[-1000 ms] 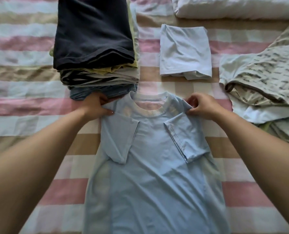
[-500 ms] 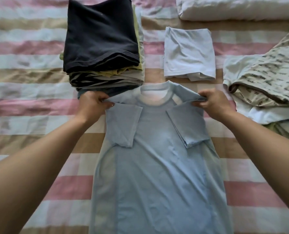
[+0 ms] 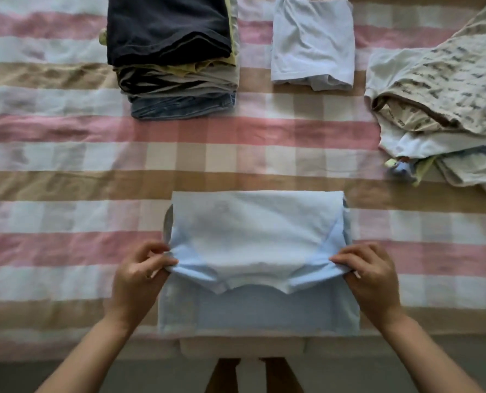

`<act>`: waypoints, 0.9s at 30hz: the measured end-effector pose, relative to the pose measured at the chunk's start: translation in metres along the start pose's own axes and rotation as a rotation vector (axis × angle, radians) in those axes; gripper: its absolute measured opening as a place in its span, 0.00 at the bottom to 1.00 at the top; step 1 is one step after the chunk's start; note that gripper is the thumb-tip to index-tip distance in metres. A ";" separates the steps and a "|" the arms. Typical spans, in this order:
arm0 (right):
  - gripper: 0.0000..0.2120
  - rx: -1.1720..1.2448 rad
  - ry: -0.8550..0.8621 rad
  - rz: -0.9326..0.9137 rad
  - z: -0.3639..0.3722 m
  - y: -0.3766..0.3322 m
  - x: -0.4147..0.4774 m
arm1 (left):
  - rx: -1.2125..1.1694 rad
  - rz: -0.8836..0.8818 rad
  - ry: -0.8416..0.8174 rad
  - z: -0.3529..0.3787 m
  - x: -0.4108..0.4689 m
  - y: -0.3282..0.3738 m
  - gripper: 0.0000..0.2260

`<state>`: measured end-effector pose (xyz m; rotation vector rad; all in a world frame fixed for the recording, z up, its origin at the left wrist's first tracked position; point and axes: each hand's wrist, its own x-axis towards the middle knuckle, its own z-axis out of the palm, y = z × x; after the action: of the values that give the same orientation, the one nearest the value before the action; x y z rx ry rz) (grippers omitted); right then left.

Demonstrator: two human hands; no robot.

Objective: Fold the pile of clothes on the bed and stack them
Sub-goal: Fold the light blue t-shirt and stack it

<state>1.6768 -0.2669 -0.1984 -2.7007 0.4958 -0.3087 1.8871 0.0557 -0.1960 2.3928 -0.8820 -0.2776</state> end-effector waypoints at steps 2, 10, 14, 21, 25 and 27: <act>0.10 0.003 -0.043 0.058 0.013 -0.001 -0.024 | -0.042 -0.080 -0.029 0.017 -0.021 0.000 0.03; 0.22 0.503 0.039 0.827 0.034 -0.031 -0.042 | -0.834 -0.905 0.228 0.042 -0.032 0.017 0.12; 0.10 0.789 0.237 1.233 0.037 -0.044 -0.030 | -1.279 -1.259 0.336 0.048 -0.021 0.025 0.04; 0.04 0.943 0.293 1.421 0.033 -0.053 -0.045 | -1.114 -1.276 0.510 0.055 -0.045 0.039 0.04; 0.02 0.887 0.283 1.441 0.036 -0.060 -0.078 | -1.059 -1.318 0.476 0.058 -0.073 0.041 0.04; 0.02 0.850 0.275 1.450 0.041 -0.060 -0.085 | -1.008 -1.316 0.409 0.061 -0.079 0.040 0.04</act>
<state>1.6279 -0.1694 -0.2244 -1.0379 1.6990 -0.3213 1.7827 0.0552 -0.2232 1.5672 0.9345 -0.5095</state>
